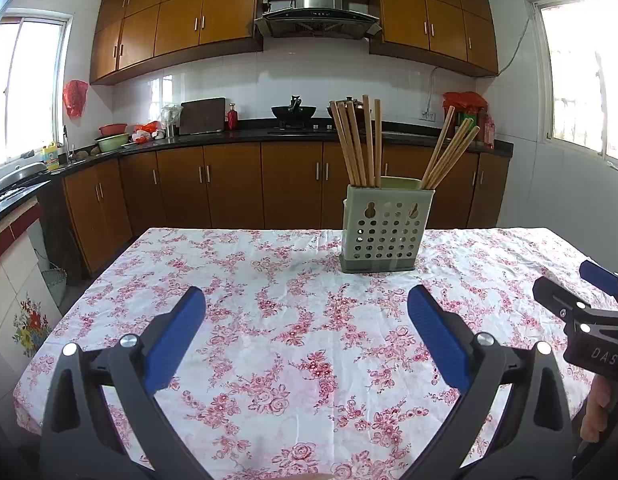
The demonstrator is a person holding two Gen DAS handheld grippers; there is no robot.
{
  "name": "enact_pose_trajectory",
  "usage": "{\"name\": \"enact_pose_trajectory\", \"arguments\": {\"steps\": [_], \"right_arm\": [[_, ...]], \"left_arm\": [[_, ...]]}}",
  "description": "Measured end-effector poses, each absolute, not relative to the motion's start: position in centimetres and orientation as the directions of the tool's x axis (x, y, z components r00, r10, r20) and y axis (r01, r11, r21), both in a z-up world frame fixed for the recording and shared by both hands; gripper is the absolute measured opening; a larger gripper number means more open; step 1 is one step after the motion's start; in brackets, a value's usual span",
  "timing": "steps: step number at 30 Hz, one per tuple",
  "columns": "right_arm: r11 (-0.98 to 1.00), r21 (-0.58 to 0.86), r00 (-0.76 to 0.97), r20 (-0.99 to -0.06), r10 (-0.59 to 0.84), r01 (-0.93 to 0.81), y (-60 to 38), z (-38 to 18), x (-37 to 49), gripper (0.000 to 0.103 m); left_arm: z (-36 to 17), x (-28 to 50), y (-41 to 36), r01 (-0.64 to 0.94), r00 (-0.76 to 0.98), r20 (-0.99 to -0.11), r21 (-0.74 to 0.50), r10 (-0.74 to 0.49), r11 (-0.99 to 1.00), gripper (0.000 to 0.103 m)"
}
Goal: Organize utensils
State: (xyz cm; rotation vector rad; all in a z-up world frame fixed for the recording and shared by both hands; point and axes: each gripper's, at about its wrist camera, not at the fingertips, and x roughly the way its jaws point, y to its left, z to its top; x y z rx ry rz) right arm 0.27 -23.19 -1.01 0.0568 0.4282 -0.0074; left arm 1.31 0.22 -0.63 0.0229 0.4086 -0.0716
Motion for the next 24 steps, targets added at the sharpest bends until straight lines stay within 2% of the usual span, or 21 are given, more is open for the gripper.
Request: {"name": "enact_pose_trajectory", "arguments": {"steps": [24], "right_arm": [[0.998,0.056,0.909,-0.417,0.007,0.018,-23.22,-0.98,0.29,0.101]], "left_arm": [[-0.61,1.33,-0.07,0.074,0.915,-0.397,0.009,-0.064,0.997,0.099]]}}
